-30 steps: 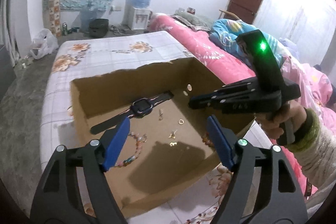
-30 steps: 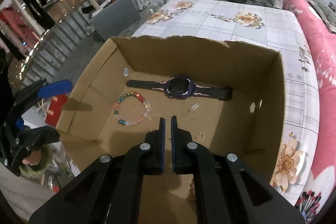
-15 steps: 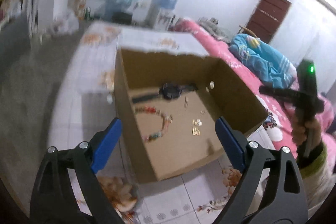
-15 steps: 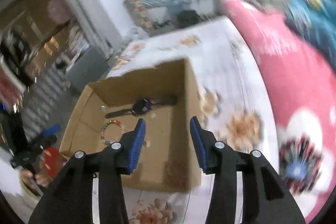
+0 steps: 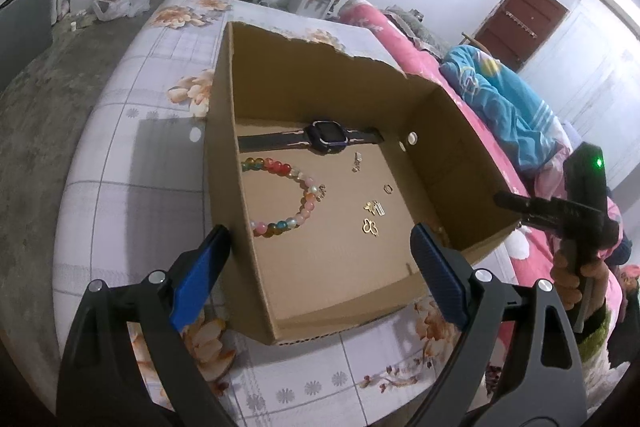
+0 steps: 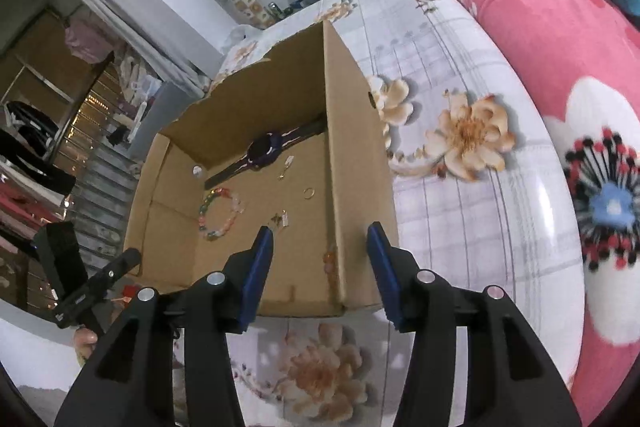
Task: Organize jewelry
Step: 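Withdraw both open tools up and away from the box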
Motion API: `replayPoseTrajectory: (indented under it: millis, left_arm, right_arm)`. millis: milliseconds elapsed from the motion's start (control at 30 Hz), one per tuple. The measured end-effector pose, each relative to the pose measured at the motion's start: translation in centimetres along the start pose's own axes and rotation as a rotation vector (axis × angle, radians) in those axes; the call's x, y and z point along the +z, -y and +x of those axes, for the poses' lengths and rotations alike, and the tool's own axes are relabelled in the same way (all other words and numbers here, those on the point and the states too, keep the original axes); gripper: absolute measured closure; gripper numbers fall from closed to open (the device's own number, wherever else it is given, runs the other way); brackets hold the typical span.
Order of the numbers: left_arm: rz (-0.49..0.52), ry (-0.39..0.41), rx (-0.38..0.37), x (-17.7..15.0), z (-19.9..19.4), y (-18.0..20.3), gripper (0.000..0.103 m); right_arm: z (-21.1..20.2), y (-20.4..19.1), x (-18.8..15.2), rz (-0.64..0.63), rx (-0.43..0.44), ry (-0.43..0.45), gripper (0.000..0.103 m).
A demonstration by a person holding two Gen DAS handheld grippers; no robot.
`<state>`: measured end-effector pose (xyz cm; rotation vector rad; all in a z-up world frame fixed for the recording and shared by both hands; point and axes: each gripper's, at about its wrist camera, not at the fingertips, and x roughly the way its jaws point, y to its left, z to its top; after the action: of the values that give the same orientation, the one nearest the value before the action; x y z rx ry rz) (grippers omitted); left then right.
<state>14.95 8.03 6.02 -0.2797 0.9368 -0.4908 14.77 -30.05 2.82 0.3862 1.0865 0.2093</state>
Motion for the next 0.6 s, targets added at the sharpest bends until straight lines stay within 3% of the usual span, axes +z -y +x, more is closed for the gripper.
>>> replayPoseTrajectory:
  millis: [433, 600]
  left_arm:
    - [0.050, 0.009, 0.025, -4.7, -2.8, 1.8, 0.016]
    - [0.117, 0.133, 0.127, -6.6, -6.2, 3.5, 0.013]
  right_arm:
    - [-3.5, -0.2, -6.8, 0.016, -0.021, 0.065, 0.053]
    - [-7.0, -1.2, -10.0, -0.048, -0.143, 0.205, 0.034]
